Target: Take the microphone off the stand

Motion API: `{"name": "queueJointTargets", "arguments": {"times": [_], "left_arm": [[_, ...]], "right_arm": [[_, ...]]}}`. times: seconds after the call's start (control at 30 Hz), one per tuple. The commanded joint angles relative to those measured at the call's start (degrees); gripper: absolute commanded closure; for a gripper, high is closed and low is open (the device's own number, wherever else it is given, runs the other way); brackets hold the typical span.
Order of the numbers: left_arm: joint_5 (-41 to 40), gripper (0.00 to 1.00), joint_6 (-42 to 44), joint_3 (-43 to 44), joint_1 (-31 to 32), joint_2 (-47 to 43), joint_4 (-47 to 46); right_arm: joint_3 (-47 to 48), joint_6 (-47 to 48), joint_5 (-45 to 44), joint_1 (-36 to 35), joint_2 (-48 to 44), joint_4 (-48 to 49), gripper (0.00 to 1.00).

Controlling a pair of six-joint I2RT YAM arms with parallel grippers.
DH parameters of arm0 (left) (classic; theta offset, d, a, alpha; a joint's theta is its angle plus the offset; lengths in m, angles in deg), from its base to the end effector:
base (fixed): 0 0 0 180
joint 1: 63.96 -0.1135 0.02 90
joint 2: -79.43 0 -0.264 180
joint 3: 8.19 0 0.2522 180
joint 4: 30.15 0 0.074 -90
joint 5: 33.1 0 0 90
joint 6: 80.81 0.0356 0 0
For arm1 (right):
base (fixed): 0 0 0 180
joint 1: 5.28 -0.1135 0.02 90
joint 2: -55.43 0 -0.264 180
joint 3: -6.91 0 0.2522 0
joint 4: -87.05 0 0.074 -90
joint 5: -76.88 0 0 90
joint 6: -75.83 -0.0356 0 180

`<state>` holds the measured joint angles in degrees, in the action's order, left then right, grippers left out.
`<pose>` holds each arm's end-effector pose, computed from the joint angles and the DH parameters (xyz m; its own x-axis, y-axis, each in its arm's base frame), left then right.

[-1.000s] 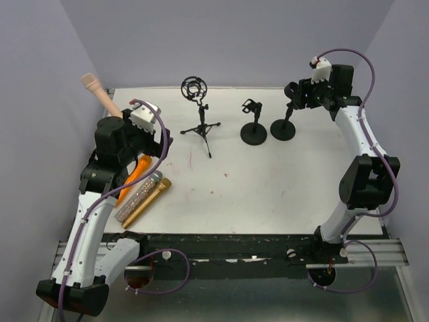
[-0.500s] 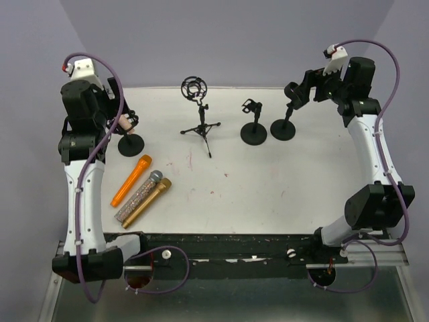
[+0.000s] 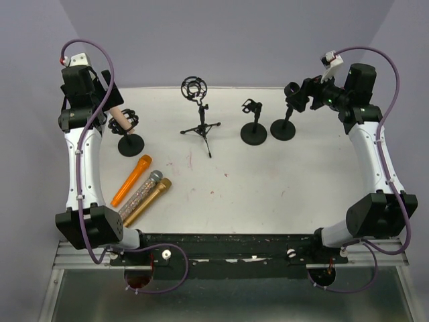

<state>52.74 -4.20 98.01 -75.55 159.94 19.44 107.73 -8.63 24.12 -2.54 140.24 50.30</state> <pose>0.2971 0.0636 0.4389 -0.3246 -0.3024 -0.8962 -0.3500 0.9187 -0.1831 0.3349 0.0055 0.4097 -0.3012 -0.0625 -0.9515 -0.5589 0.8200 0.1230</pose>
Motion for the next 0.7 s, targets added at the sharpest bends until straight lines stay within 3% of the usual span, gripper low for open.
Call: {"name": "queueJointTargets", "arguments": {"times": [0.0, 0.1, 0.27, 0.43, 0.67], "left_arm": [[1.88, 0.02, -1.82, 1.51, -0.97, 2.28, 0.11], [2.23, 0.02, -2.17, 1.86, -1.06, 3.42, -0.06], [4.16, 0.05, -2.70, 2.92, -1.76, 5.09, -0.24], [2.84, 0.06, -2.43, 2.74, -2.29, 5.71, 0.29], [8.56, 0.10, -3.22, 1.60, -3.96, 5.89, 0.73]], "right_arm": [[1.52, -2.46, 7.50, -0.19, -0.18, 1.01, 0.09], [2.40, -1.42, 9.26, -2.55, 0.79, 0.66, 0.09], [5.73, 2.37, 4.96, -15.20, 4.64, 0.21, 0.09], [14.16, -2.46, 3.90, -27.94, 14.56, 6.01, 0.12], [29.81, -9.57, 3.63, -40.43, 31.52, 13.74, 0.15]]}}
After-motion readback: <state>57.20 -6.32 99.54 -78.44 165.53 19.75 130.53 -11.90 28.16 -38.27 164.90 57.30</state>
